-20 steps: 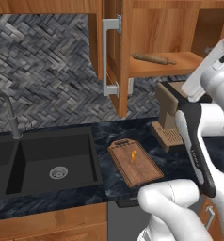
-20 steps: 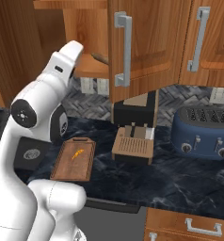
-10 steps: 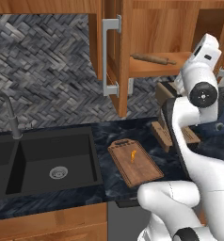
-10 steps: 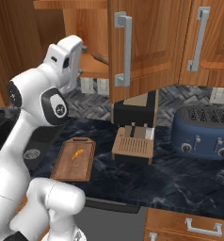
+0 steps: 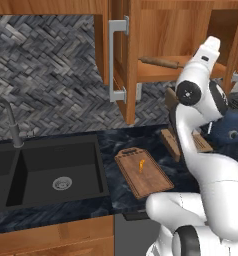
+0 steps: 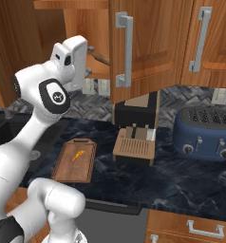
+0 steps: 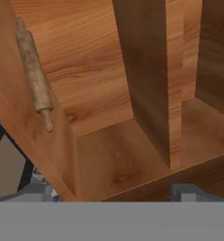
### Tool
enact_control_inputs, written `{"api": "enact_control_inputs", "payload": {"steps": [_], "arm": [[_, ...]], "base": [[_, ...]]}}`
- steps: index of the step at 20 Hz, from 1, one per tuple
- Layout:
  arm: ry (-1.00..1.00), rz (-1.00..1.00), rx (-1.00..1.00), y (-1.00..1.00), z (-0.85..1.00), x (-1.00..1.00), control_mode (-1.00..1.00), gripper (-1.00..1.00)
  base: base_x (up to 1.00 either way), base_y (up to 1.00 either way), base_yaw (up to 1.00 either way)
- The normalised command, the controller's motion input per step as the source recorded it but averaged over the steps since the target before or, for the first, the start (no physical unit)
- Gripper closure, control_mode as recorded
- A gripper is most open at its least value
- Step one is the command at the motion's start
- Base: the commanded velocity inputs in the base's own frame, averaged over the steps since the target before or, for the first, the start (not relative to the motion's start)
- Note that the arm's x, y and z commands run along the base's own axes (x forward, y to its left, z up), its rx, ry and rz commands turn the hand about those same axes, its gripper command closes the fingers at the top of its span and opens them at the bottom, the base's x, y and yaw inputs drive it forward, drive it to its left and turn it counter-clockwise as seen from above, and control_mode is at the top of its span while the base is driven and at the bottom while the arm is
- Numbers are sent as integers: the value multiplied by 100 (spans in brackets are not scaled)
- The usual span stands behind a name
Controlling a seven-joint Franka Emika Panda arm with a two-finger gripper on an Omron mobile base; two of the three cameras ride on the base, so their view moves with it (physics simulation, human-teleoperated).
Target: Open the cabinet, retrieve the rolling pin, and place it next to the meat on the cutting board to prepare for tenderizing.
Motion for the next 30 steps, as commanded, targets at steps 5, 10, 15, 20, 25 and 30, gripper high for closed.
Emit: {"api": "enact_control_inputs", "payload": {"steps": [5,10,15,20,25,30], "arm": [[4,-10,0,-20,0,23,-100,-100],[1,-7,0,-27,0,13,-100,-100],[0,-6,0,-31,0,3,-100,-100],[0,-5,0,-37,0,0,-100,-100],[0,-7,0,-45,0,-14,-100,-100],[-2,-10,2,-52,0,-34,-100,-100]], "base": [[0,0,0],[0,0,0],[0,0,0],[0,0,0],[0,0,0],[0,0,0]]}}
